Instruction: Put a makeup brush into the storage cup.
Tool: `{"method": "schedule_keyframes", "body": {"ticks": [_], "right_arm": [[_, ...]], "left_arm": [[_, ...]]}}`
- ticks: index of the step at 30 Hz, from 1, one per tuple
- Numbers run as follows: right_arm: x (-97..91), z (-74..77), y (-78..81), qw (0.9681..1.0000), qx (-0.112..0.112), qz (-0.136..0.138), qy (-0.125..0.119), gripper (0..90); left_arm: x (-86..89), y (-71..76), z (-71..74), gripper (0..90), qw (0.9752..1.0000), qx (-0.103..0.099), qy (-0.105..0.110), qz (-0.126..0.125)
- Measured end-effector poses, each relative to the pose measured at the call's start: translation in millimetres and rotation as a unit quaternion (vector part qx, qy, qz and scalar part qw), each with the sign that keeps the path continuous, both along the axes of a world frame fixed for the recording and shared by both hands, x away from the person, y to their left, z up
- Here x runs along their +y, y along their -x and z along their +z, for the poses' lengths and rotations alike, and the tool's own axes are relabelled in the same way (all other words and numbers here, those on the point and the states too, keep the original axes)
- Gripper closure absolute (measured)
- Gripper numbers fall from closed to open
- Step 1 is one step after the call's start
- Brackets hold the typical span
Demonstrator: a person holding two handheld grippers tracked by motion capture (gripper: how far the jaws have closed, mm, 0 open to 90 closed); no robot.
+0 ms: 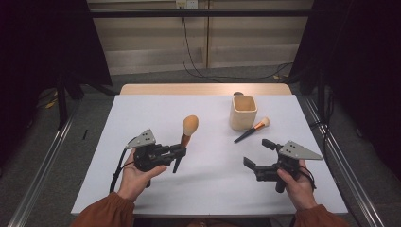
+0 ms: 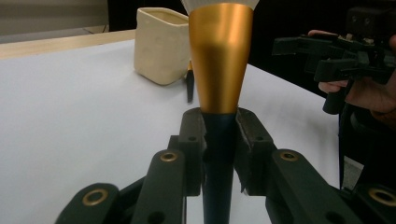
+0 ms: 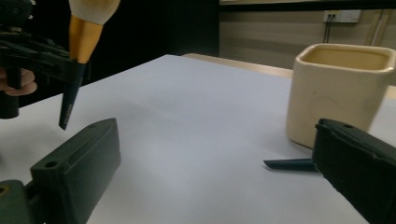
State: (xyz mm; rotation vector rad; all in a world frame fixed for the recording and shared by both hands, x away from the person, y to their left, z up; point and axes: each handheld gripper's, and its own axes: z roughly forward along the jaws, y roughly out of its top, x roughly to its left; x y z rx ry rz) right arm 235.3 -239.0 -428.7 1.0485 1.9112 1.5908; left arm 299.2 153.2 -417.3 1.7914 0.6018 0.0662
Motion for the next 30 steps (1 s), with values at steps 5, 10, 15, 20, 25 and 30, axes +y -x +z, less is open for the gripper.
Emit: {"method": "schedule_keyframes", "body": {"ticks": [5,10,15,20,25,30], "right_arm": [[13.0,7.2,-5.8,0.9997,-0.008,0.024,-0.002,0.5],[25.8,14.3,-14.1,0.9989,-0.020,0.042,-0.001,0.1],[42.2,23.7,-21.7,0.9975,-0.027,0.065,-0.008,0.1],[58.5,31.7,-31.2,0.9960,-0.007,0.086,-0.023,0.0],[69.3,39.6,-40.0,0.9954,-0.005,0.092,-0.024,0.0],[82.0,44.0,-48.4,0.9944,-0.003,0.104,-0.022,0.2]], "left_arm": [[-6.1,-2.2,0.3,74.5,1.0000,-0.006,0.006,0.001],[-11.3,-7.0,1.7,74.5,0.9999,-0.011,0.009,0.001],[-19.3,-9.3,1.4,74.5,0.9999,-0.013,0.008,-0.005],[-27.0,-12.3,5.1,74.5,0.9995,-0.019,0.022,-0.008],[-33.7,-14.2,7.8,74.5,0.9990,-0.030,0.032,-0.009],[-37.2,-16.3,2.9,74.4,0.9989,-0.033,0.028,-0.016]]}}
